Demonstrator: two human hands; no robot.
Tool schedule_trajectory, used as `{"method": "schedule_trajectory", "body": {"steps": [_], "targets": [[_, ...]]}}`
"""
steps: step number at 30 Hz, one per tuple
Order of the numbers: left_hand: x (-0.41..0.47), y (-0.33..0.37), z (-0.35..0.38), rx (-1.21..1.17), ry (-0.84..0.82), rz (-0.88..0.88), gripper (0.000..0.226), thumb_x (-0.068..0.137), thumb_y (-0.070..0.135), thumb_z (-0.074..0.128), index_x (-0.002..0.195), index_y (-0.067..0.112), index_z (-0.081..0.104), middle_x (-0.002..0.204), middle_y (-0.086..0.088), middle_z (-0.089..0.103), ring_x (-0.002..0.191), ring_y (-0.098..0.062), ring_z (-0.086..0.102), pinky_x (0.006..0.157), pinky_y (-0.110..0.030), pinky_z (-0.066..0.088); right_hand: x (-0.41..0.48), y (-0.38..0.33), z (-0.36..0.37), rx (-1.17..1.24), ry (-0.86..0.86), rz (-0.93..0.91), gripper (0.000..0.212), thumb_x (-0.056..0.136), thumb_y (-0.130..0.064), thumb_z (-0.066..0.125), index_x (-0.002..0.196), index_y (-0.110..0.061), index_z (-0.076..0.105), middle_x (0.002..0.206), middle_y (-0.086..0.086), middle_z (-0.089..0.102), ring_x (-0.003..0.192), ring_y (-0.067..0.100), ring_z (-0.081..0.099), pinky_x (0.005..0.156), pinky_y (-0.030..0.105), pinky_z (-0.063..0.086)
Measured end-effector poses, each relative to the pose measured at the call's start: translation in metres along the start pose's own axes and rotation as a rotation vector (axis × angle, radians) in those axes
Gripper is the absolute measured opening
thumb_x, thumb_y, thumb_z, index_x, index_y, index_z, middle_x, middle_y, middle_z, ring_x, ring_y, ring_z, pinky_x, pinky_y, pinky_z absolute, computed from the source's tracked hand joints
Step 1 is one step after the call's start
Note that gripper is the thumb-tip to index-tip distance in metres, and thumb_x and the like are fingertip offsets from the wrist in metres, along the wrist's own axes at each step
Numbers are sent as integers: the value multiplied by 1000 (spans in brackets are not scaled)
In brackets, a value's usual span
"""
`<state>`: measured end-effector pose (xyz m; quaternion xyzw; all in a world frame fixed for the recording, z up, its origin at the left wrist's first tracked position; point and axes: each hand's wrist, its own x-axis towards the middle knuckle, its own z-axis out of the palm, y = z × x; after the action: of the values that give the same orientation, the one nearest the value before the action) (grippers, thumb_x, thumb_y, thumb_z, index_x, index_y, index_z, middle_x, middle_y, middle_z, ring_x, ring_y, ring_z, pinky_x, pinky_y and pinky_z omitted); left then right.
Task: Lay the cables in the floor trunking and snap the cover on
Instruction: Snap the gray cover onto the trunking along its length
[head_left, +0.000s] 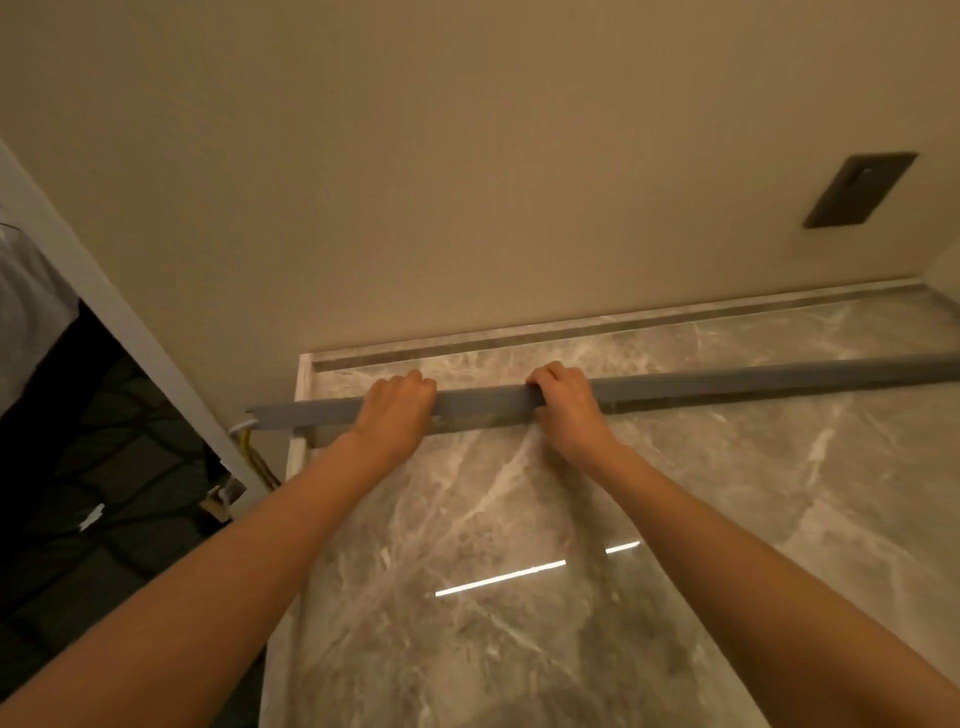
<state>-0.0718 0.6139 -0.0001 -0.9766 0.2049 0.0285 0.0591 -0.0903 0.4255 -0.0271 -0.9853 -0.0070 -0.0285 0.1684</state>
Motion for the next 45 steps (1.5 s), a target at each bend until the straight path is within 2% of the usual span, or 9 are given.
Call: {"method": "schedule_trajectory", "body": {"steps": [3,6,13,17,20,28,33,37,45], "targets": [[14,14,-8,68,-180,-85,27,95,6,47,121,5,52,126,-14,55,115,-29,56,96,-36,45,-1,35,-11,-86,-47,46,32,93,-3,45,124,-11,51,127,12,54,120,30,45,106,37,30],[25,37,-8,88,-227,-122,28,96,9,45,123,7,51,126,-13,56,116,-29,55,99,-38,43,2,55,-19,-39,-138,25,33,93,0,46,125,-6,50,126,15,53,119,34,47,100,40,38],[65,146,-15,8,-139,5,26,97,8,41,122,5,46,125,-16,52,114,-32,52,94,-38,42,-4,140,-48,75,-112,40,32,92,5,42,122,-1,53,125,19,55,117,35,49,100,41,40],[96,219,-23,-41,-121,29,28,98,14,40,124,7,45,126,-15,52,114,-31,51,96,-38,41,-15,221,-76,76,-72,101,42,92,7,41,133,-3,47,140,16,47,129,31,43,116,39,26],[118,272,-28,-71,-111,62,28,98,15,41,124,6,45,126,-16,51,114,-32,51,96,-39,41,-21,284,-96,92,-48,147,43,93,5,42,135,-5,45,144,13,44,134,28,38,119,45,19],[164,397,-39,-158,9,143,41,97,13,43,137,17,37,128,-12,46,115,-29,45,96,-38,41,-30,424,-149,-60,-37,264,44,97,-3,41,140,-10,36,150,11,35,143,35,22,113,42,30],[180,421,-39,-83,-16,87,33,96,11,43,130,11,43,127,-13,47,114,-30,47,94,-38,42,-32,473,-167,-145,-25,289,51,95,6,37,144,-7,29,153,13,30,140,36,26,115,39,25],[188,422,-37,-21,-36,87,38,95,11,45,133,10,38,129,-14,45,115,-30,47,94,-39,44,-14,492,-166,-158,5,279,40,95,4,38,134,-3,42,142,16,44,131,34,37,109,39,32],[219,417,-40,7,-28,28,34,96,7,40,130,7,40,128,-15,46,114,-32,48,92,-41,44,29,495,-167,-206,-42,253,38,92,2,47,129,-4,45,132,15,50,125,32,41,101,37,38]]}}
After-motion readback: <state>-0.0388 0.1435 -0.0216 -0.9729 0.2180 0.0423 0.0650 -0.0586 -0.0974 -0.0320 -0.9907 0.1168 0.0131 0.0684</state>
